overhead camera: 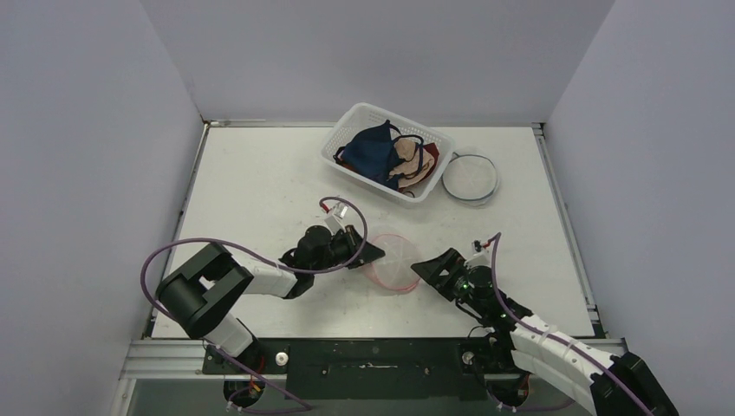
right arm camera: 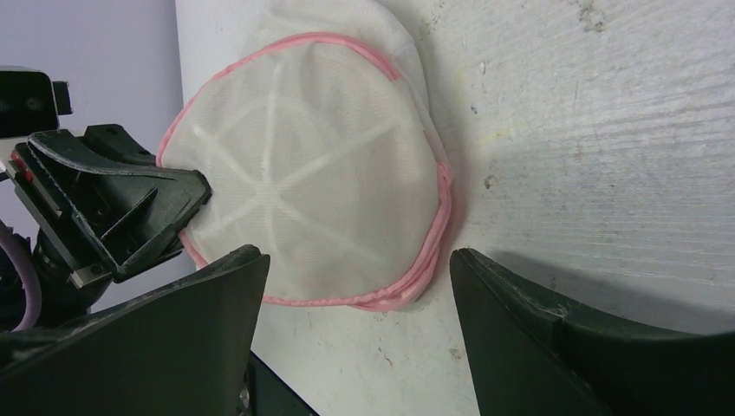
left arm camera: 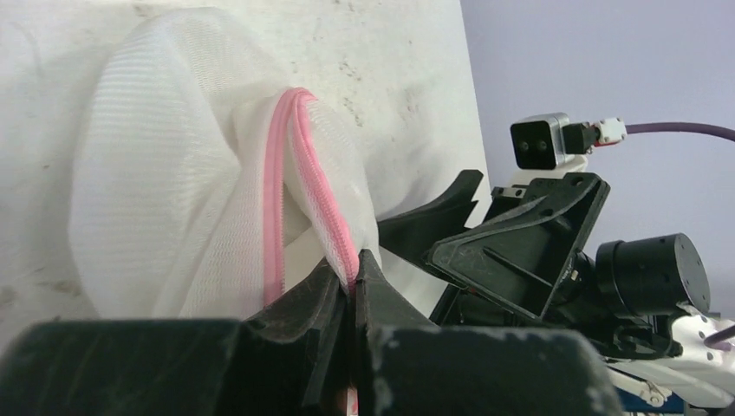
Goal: Unzip the laundry bag and remove the bra
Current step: Close the laundry bag at the center of the board.
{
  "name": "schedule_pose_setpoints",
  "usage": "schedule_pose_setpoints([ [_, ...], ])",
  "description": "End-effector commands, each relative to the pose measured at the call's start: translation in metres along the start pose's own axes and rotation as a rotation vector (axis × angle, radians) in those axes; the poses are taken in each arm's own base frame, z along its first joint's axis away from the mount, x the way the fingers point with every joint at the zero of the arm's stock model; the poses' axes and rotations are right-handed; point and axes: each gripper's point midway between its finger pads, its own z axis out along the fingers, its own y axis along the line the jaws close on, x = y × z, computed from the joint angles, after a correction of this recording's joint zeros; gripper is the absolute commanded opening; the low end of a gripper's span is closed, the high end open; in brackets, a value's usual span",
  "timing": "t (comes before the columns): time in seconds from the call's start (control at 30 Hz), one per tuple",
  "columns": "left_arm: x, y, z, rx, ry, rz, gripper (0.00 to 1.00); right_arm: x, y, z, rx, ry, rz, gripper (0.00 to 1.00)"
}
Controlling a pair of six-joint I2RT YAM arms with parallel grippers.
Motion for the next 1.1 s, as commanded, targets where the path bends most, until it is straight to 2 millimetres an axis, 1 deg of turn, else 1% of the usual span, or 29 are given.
schedule_pose_setpoints([
  [0.0,-0.009,0.02,-0.004,-0.055,-0.057,-0.036,0.0,0.021,-0.052,-0.003,0.097,-0.007,0.024,0.78],
  [0.13,-0.009,0.034,-0.008,-0.073,-0.08,-0.094,0.0,0.022,-0.049,0.0,0.091,-0.019,0.039,0.77],
  [0.23,-0.005,0.043,-0.009,-0.081,-0.075,-0.133,0.0,0.019,-0.052,0.003,0.116,-0.044,0.037,0.76],
  [0.37,0.002,0.055,-0.01,-0.088,-0.07,-0.182,0.0,0.019,-0.047,0.01,0.118,-0.05,0.041,0.73],
  [0.47,0.003,0.06,-0.012,-0.081,-0.073,-0.211,0.0,0.021,-0.043,0.017,0.135,-0.047,0.04,0.71],
  [0.7,0.003,0.065,-0.016,-0.087,-0.075,-0.22,0.0,0.035,-0.049,0.022,0.186,-0.017,0.024,0.71],
  [0.77,0.003,0.066,-0.016,-0.087,-0.071,-0.219,0.0,0.036,-0.048,0.023,0.18,-0.02,0.019,0.69],
  [0.8,0.004,0.066,-0.016,-0.088,-0.068,-0.22,0.0,0.037,-0.047,0.025,0.18,-0.017,0.013,0.67],
  [0.83,0.004,0.067,-0.016,-0.087,-0.068,-0.221,0.0,0.038,-0.047,0.026,0.18,-0.014,0.009,0.62],
  [0.93,0.003,0.065,-0.016,-0.077,-0.067,-0.222,0.0,0.042,-0.042,0.031,0.155,-0.001,0.011,0.42],
  [1.07,0.002,0.063,-0.019,-0.072,-0.064,-0.22,0.0,0.046,-0.037,0.034,0.132,0.003,0.01,0.24],
])
